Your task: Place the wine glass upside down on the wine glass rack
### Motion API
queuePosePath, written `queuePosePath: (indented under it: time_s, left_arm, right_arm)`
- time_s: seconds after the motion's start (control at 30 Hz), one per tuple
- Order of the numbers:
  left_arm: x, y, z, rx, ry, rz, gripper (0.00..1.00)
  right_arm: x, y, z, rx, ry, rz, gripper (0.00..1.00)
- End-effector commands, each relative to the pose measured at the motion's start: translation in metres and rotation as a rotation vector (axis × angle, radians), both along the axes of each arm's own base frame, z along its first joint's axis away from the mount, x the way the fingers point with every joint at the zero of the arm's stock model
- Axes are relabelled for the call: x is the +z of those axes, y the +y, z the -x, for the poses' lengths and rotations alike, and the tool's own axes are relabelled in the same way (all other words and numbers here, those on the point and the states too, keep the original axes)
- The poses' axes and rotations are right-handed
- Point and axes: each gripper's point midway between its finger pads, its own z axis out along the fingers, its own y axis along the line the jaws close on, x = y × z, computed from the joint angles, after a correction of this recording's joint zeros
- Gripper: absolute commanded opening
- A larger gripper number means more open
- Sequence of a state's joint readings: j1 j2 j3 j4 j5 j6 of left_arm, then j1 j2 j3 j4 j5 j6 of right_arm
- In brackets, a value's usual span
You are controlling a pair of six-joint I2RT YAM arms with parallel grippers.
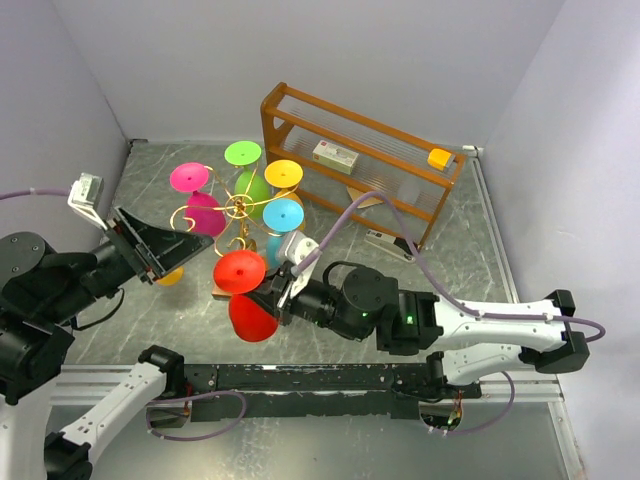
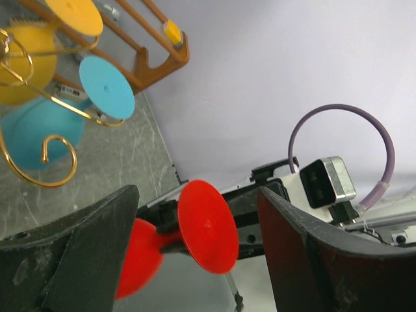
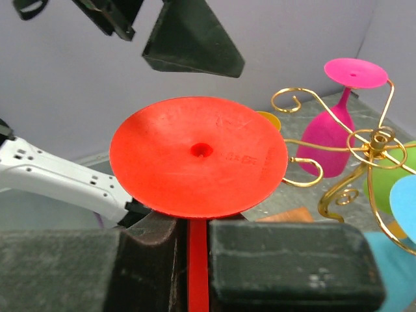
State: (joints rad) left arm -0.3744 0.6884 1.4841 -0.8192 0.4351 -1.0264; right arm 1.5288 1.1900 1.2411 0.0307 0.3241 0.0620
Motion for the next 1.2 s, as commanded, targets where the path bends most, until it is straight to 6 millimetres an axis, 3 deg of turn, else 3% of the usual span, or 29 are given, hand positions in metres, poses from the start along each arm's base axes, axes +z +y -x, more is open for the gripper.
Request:
queuePosePath:
  time_s: [0.0, 0.23, 0.43, 0.53, 0.77, 0.87, 0.97, 1.1, 1.17]
  left_arm:
    - [-0.029, -0.011, 0.021, -0.121, 0.133, -0.005, 0.83]
    - [-0.042, -0.019, 0.038, -0.220, 0.188, 0.024, 0.81]
    - [-0.068, -0.021, 0.038, -0.245, 0.289, -0.027, 0.68]
    - [-0.071, -0.025, 0.038, -0.268, 0.297, -0.020, 0.64]
    - [-0.069, -0.031, 0.036, -0.310, 0.291, 0.028, 0.44]
    - [-0.082, -0.029, 0.025, -0.247, 0.334, 0.027, 0.32]
    - [-0.086, -0.033, 0.021, -0.253, 0.342, 0.065, 0.27]
    - [-0.085, -0.037, 0.019, -0.278, 0.339, 0.109, 0.08]
    - [-0.085, -0.037, 0.017, -0.270, 0.335, 0.095, 0.07]
  right_arm:
    - [0.008, -0.008, -0.007, -0.059, -0.093, -0.072, 0.00]
    - [-0.012, -0.007, -0.003, -0.063, -0.135, -0.072, 0.00]
    - [-0.011, -0.008, -0.005, -0.095, -0.141, -0.108, 0.00]
    - [-0.022, -0.007, -0.004, -0.090, -0.143, -0.099, 0.00]
    - [-0.029, -0.002, -0.001, -0.067, -0.149, -0.077, 0.00]
    - [-0.035, -0.006, -0.003, -0.080, -0.136, -0.074, 0.00]
    - [-0.034, -0.011, -0.001, -0.074, -0.126, -0.086, 0.00]
    - [-0.038, -0.016, -0.001, -0.070, -0.114, -0.084, 0.00]
    - [-0.040, -0.018, -0.002, -0.075, -0.104, -0.078, 0.01]
